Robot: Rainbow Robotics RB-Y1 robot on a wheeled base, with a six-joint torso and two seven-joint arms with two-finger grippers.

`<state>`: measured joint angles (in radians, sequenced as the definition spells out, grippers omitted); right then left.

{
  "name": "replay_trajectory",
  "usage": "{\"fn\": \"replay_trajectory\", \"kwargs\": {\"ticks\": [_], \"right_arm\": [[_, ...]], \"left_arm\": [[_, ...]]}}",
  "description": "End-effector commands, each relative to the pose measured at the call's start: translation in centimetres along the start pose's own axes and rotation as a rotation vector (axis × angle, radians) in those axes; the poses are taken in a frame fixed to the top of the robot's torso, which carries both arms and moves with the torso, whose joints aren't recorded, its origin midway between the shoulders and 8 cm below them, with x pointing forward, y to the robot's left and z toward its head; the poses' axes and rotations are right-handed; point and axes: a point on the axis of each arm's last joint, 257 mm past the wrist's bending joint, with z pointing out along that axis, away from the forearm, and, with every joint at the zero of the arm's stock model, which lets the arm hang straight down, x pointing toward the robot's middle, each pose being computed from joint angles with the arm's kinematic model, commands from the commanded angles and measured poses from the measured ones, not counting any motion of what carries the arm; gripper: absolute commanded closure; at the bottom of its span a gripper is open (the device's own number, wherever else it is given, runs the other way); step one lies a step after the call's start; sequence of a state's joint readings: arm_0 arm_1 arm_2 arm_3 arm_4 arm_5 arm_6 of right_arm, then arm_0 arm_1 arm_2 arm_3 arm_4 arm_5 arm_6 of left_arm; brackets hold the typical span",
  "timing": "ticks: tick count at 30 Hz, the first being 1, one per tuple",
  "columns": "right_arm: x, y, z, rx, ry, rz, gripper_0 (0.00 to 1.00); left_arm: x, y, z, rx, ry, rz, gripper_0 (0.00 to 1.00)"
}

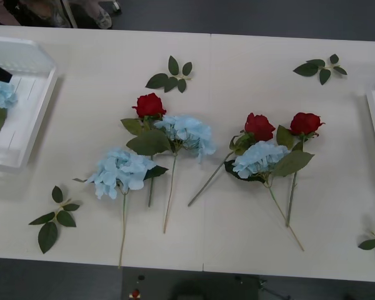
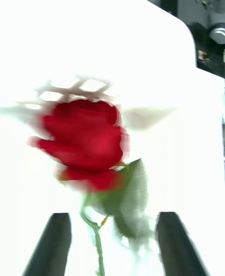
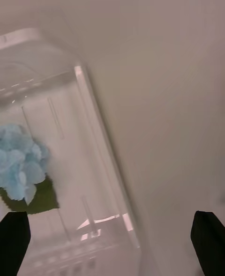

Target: Put the red flowers into the right box and the blue flowers into the left box

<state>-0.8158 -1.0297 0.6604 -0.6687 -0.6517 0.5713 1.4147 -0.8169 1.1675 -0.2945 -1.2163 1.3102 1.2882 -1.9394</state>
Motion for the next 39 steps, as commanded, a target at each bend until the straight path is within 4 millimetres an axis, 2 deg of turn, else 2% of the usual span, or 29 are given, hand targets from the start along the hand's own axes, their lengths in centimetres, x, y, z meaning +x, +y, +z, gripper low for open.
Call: {"fn": "replay_trajectory", "kwargs": {"ticks": [1, 2, 4, 5, 7, 8, 10, 12, 14, 15, 17, 18, 20, 24, 26, 32, 39], "right_arm": [[-0.1, 2.8, -0.8, -0.098, 0.003, -0.008, 0.18], [0.0, 3.3, -1.1, -0.118, 0.012, 0.002, 0.18], [0.1, 6.6, -3.1, -0.239, 0.048, 0.051, 0.17], [0.3, 7.3, -3.7, -0.269, 0.063, 0.067, 0.17], [0.7, 10.7, -6.7, -0.399, 0.108, 0.139, 0.17], [1.1, 11.3, -7.4, -0.424, 0.123, 0.157, 0.17], [2.4, 14.3, -10.2, -0.518, 0.165, 0.219, 0.17], [2.9, 15.6, -12.1, -0.561, 0.189, 0.262, 0.17], [3.9, 17.3, -14.2, -0.603, 0.218, 0.303, 0.17], [4.1, 17.5, -14.6, -0.607, 0.225, 0.312, 0.17], [4.9, 19.4, -15.9, -0.639, 0.256, 0.349, 0.17], [5.0, 20.0, -16.1, -0.648, 0.263, 0.358, 0.17], [5.5, 21.8, -16.1, -0.657, 0.277, 0.369, 0.17], [5.4, 24.1, -15.5, -0.658, 0.253, 0.362, 0.17], [5.5, 25.5, -15.0, -0.649, 0.241, 0.348, 0.17], [5.5, 28.5, -15.0, -0.628, 0.231, 0.311, 0.17], [5.4, 30.4, -15.0, -0.622, 0.214, 0.299, 0.17]], "left_arm": [[0.3, -4.9, 2.5, -0.011, -0.054, -0.113, 0.00], [0.6, -5.6, 2.9, -0.011, -0.062, -0.128, 0.00], [2.0, -8.7, 4.3, 0.005, -0.099, -0.166, 0.00], [2.5, -9.3, 4.5, 0.009, -0.106, -0.176, 0.00], [4.6, -11.7, 5.2, 0.035, -0.118, -0.211, 0.00], [5.1, -12.2, 5.3, 0.041, -0.119, -0.217, 0.00], [7.6, -15.1, 5.5, 0.094, -0.105, -0.263, 0.00], [9.5, -17.2, 5.3, 0.135, -0.088, -0.288, 0.00], [12.7, -19.8, 4.7, 0.181, -0.040, -0.322, 0.00], [13.2, -20.5, 4.4, 0.195, -0.034, -0.331, 0.00], [15.4, -23.3, 3.2, 0.243, 0.009, -0.392, 0.00], [15.8, -24.0, 3.0, 0.255, 0.022, -0.417, 0.00], [16.6, -26.9, 2.3, 0.305, 0.065, -0.495, 0.00], [17.6, -30.2, 2.5, 0.357, 0.135, -0.574, 0.00], [18.0, -32.2, 3.4, 0.375, 0.160, -0.617, 0.00], [16.8, -33.9, 6.5, 0.306, 0.162, -0.669, 0.00], [15.8, -31.6, 10.1, 0.196, 0.131, -0.674, 0.00]]}}
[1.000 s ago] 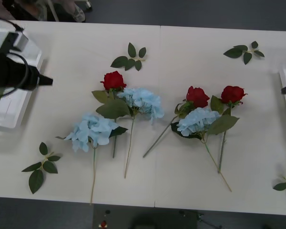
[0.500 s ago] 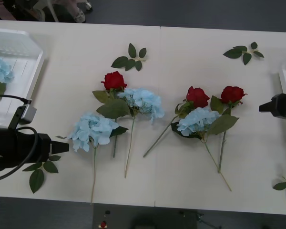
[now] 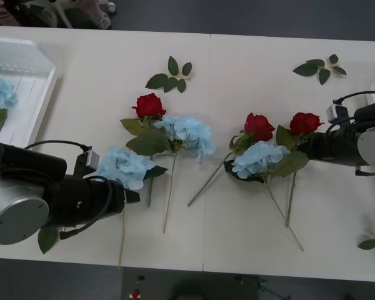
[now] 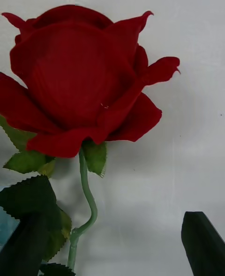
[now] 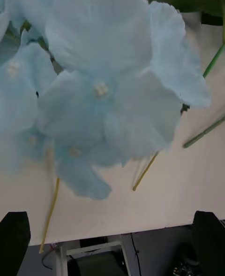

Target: Put the red flowers into the right box and the blue flowers into the left box

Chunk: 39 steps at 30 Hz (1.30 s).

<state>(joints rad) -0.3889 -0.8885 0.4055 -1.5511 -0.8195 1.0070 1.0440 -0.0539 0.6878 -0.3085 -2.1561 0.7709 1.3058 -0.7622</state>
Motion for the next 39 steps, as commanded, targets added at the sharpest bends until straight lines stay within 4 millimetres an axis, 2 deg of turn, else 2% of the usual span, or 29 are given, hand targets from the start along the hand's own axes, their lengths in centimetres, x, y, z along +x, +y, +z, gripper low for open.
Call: {"fn": "replay_trajectory", "kwargs": {"ticks": [1, 5, 9, 14, 15, 17, 18, 20, 22, 23, 24, 25, 26, 27, 33, 36, 39], "right_arm": [[-1.7, 0.8, -0.3, 0.010, -0.037, -0.001, 0.17], [-1.7, 1.7, 0.8, 0.017, -0.038, -0.001, 0.17], [-2.0, 2.3, 1.6, 0.025, -0.046, -0.008, 0.17], [-2.5, 3.0, 2.8, 0.024, -0.052, -0.001, 0.17], [-2.7, 3.2, 3.0, 0.022, -0.055, 0.000, 0.22], [-2.9, 3.3, 3.1, 0.024, -0.058, -0.001, 0.39], [-3.0, 3.3, 3.1, 0.026, -0.056, -0.001, 0.56], [-3.2, 3.1, 3.2, 0.032, -0.058, -0.003, 0.82], [-3.1, 3.1, 3.2, 0.032, -0.057, -0.002, 0.93], [-3.2, 3.0, 3.2, 0.035, -0.060, -0.005, 0.98], [-3.2, 3.0, 3.2, 0.037, -0.059, -0.007, 1.00], [-3.2, 3.0, 3.2, 0.036, -0.059, -0.006, 1.00], [-3.2, 3.1, 3.2, 0.037, -0.061, -0.007, 1.00], [-3.2, 3.0, 3.2, 0.038, -0.060, -0.008, 1.00], [-4.3, 2.5, 2.9, 0.046, -0.093, -0.012, 1.00], [-6.2, 1.6, 1.8, 0.058, -0.123, -0.014, 1.00], [-9.8, -0.3, -0.8, 0.070, -0.168, -0.008, 1.00]], "left_arm": [[-3.1, 1.3, 0.8, -0.060, -0.059, 0.037, 0.00], [-4.3, 2.5, 2.3, -0.127, -0.079, 0.078, 0.00], [-6.0, 3.3, 2.7, -0.145, -0.128, 0.092, 0.00], [-6.1, 3.6, 5.1, -0.201, -0.113, 0.169, 0.00], [-6.3, 3.7, 5.5, -0.226, -0.124, 0.198, 0.00], [-6.8, 4.0, 5.8, -0.259, -0.147, 0.230, 0.00], [-7.0, 4.5, 5.9, -0.287, -0.162, 0.254, 0.00], [-7.2, 5.2, 6.4, -0.309, -0.168, 0.268, 0.00], [-7.1, 5.4, 6.8, -0.299, -0.168, 0.264, 0.00], [-7.0, 5.5, 7.2, -0.292, -0.168, 0.267, 0.08], [-7.0, 5.5, 7.5, -0.287, -0.170, 0.271, 0.33], [-6.8, 5.5, 7.6, -0.285, -0.170, 0.274, 0.47], [-6.9, 5.6, 7.7, -0.286, -0.174, 0.277, 0.77], [-6.9, 5.6, 7.7, -0.287, -0.173, 0.278, 0.99], [-6.9, 5.6, 7.6, -0.287, -0.173, 0.275, 1.00], [-7.0, 5.8, 7.6, -0.291, -0.174, 0.278, 1.00], [-7.5, 6.0, 7.0, -0.295, -0.185, 0.290, 1.00]]}}
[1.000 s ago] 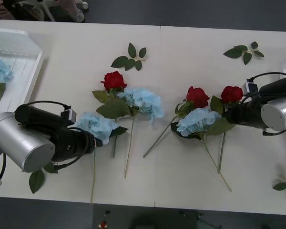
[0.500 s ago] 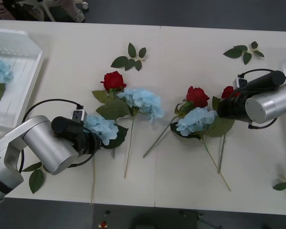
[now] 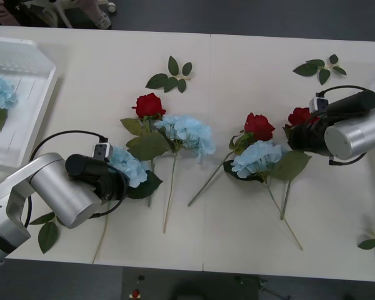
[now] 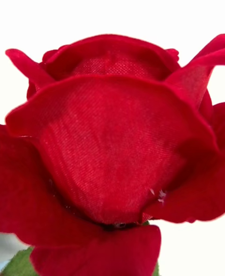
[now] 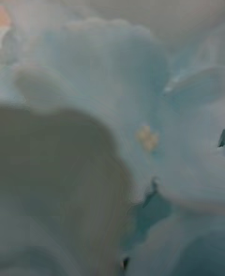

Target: Put the red flowers into the right box and the blue flowers into the left box

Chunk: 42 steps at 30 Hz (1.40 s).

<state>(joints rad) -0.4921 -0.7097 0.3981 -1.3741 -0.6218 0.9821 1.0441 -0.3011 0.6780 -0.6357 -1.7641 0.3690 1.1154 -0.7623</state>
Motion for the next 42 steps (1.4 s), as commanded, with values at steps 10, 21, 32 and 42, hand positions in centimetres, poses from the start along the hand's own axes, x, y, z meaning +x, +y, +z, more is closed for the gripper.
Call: {"fn": "replay_trajectory", "kwargs": {"ticks": [10, 21, 32, 42], "right_arm": [[-16.6, -16.1, -15.5, 0.321, -0.130, -0.248, 1.00], [-18.2, -32.2, -18.5, 0.666, -0.125, -0.425, 1.00], [-16.1, -37.5, -15.3, 0.711, -0.191, -0.383, 1.00], [-14.2, -37.6, -14.1, 0.635, -0.181, -0.259, 0.38]], "left_arm": [[-9.1, 5.5, -13.7, -0.103, -0.175, 0.160, 1.00], [-21.2, 25.8, -23.7, -0.655, -0.213, 0.553, 1.00], [-24.0, 38.8, -18.5, -0.764, -0.315, 0.529, 0.96], [-26.1, 36.3, -18.7, -0.704, -0.371, 0.536, 0.00]]}}
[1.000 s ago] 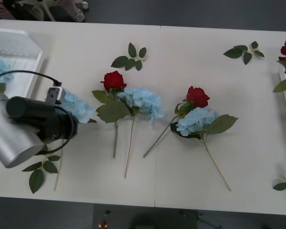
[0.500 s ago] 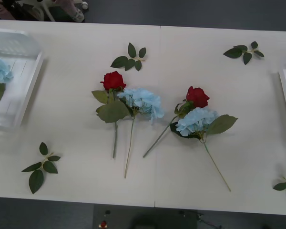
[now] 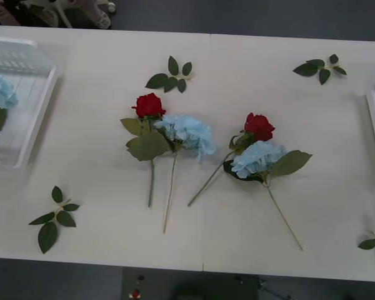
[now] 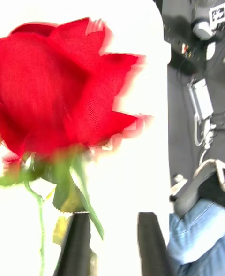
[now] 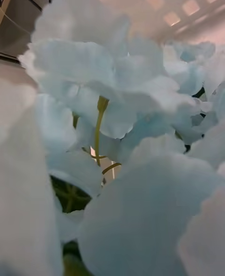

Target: Put the red flowers into the right box and the blue flowers into the left box

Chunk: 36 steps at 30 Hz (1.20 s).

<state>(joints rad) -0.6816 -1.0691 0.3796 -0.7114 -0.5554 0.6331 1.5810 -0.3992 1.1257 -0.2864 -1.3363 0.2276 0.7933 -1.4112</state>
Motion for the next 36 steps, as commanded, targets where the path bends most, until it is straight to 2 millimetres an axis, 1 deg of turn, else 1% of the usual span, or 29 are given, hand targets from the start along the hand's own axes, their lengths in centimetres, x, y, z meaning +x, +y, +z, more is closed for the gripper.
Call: {"fn": "replay_trajectory", "kwargs": {"ticks": [1, 3, 4, 8, 11, 12, 15, 17, 18, 19, 20, 21, 22, 24, 25, 26, 27, 28, 30, 32, 34, 35, 36], "right_arm": [[-1.2, -0.7, -0.5, -0.024, -0.017, 0.083, 0.35], [-1.3, 0.0, -0.5, -0.052, -0.017, 0.115, 0.31], [-1.4, 0.5, -0.6, -0.068, -0.018, 0.127, 0.30], [-2.7, 3.7, -1.5, -0.167, -0.016, 0.179, 0.25], [-4.2, 6.5, -3.5, -0.271, -0.001, 0.193, 0.20], [-4.8, 7.6, -4.5, -0.310, 0.003, 0.184, 0.19], [-5.6, 10.6, -7.1, -0.406, 0.014, 0.153, 0.18], [-5.7, 13.3, -9.7, -0.488, 0.013, 0.140, 0.19], [-5.6, 14.4, -10.8, -0.517, 0.011, 0.133, 0.18], [-5.6, 15.0, -11.6, -0.533, 0.006, 0.125, 0.19], [-5.3, 16.4, -13.1, -0.561, -0.007, 0.101, 0.19], [-4.6, 17.5, -14.4, -0.581, -0.016, 0.075, 0.18], [-4.0, 18.4, -15.5, -0.596, -0.026, 0.056, 0.19], [-2.9, 20.5, -17.8, -0.633, -0.044, 0.029, 0.19], [-2.4, 21.5, -18.8, -0.652, -0.053, 0.019, 0.19], [-1.7, 22.8, -20.3, -0.677, -0.063, 0.006, 0.19], [-1.0, 24.1, -21.6, -0.700, -0.070, -0.006, 0.18], [-0.6, 24.8, -22.4, -0.713, -0.071, -0.012, 0.18], [0.8, 27.0, -24.4, -0.742, -0.081, -0.028, 0.19], [2.0, 29.0, -25.9, -0.772, -0.083, -0.037, 0.18], [2.9, 30.3, -26.8, -0.786, -0.088, -0.054, 0.19], [3.3, 31.3, -27.4, -0.789, -0.101, -0.076, 0.19], [4.1, 32.2, -27.8, -0.789, -0.104, -0.098, 0.19]], "left_arm": [[-5.3, 0.4, -2.4, 0.042, -0.110, -0.005, 0.00], [-6.0, 0.1, -3.6, 0.085, -0.131, -0.011, 0.00], [-6.3, 0.3, -4.2, 0.099, -0.137, -0.015, 0.00], [-6.3, 0.7, -5.2, 0.160, -0.130, -0.020, 0.00], [-7.0, 1.0, -6.4, 0.220, -0.136, -0.026, 0.00], [-7.4, 1.1, -7.0, 0.247, -0.140, -0.032, 0.00], [-8.4, 1.4, -8.7, 0.311, -0.141, -0.056, 0.00], [-9.8, 0.9, -11.1, 0.404, -0.137, -0.093, 0.00], [-10.0, 0.9, -12.2, 0.442, -0.125, -0.115, 0.00], [-10.3, 0.7, -12.9, 0.471, -0.119, -0.132, 0.00], [-10.8, -0.8, -14.7, 0.560, -0.106, -0.177, 0.00], [-11.1, -2.6, -16.5, 0.646, -0.090, -0.221, 0.00], [-11.3, -4.3, -17.5, 0.701, -0.073, -0.258, 0.00], [-11.8, -7.7, -18.9, 0.778, -0.046, -0.334, 0.00], [-11.9, -9.1, -19.3, 0.799, -0.036, -0.354, 0.00], [-11.9, -11.3, -19.6, 0.818, -0.025, -0.366, 0.00], [-11.9, -13.2, -19.6, 0.821, -0.021, -0.369, 0.00], [-11.8, -14.3, -19.5, 0.823, -0.013, -0.371, 0.00], [-11.6, -18.3, -19.1, 0.827, 0.024, -0.426, 0.00], [-11.6, -21.5, -18.4, 0.818, 0.052, -0.476, 0.00], [-12.1, -23.1, -17.6, 0.797, 0.057, -0.497, 0.00], [-12.6, -24.1, -17.2, 0.772, 0.056, -0.493, 0.00], [-13.2, -25.1, -16.8, 0.741, 0.054, -0.490, 0.00]]}}
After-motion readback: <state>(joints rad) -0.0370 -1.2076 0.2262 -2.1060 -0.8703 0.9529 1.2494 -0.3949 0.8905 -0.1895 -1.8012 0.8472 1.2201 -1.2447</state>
